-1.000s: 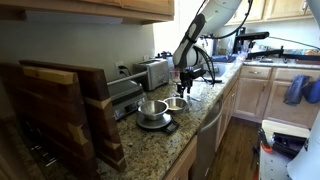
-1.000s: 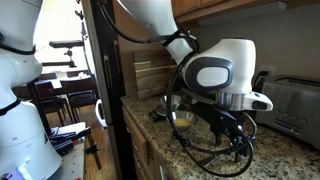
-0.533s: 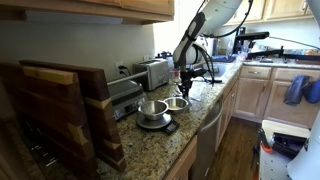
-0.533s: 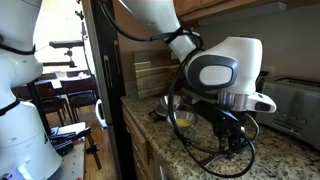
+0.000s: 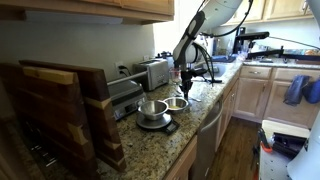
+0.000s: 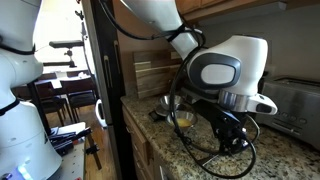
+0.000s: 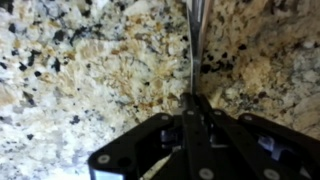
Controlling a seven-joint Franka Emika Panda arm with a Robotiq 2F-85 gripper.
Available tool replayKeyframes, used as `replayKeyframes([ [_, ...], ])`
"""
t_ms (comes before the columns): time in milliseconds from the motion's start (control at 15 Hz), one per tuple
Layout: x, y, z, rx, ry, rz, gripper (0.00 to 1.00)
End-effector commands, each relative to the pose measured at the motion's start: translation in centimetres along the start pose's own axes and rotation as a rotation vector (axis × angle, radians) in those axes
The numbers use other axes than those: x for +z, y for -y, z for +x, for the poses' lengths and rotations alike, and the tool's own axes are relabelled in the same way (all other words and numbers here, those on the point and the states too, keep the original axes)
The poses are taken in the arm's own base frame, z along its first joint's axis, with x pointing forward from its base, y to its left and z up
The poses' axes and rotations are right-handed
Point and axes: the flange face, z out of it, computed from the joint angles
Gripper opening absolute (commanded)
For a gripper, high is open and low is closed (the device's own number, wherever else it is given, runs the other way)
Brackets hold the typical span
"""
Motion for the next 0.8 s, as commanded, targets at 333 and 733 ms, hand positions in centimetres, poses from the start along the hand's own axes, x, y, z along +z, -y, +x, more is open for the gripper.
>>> replayKeyframes([
  [333,-4.1,0.9,-1.3,-0.114,0.049,0.039,0.05],
  [733,-8.2,2.9,-2.2,-0.249,0.083,0.042,0.05],
])
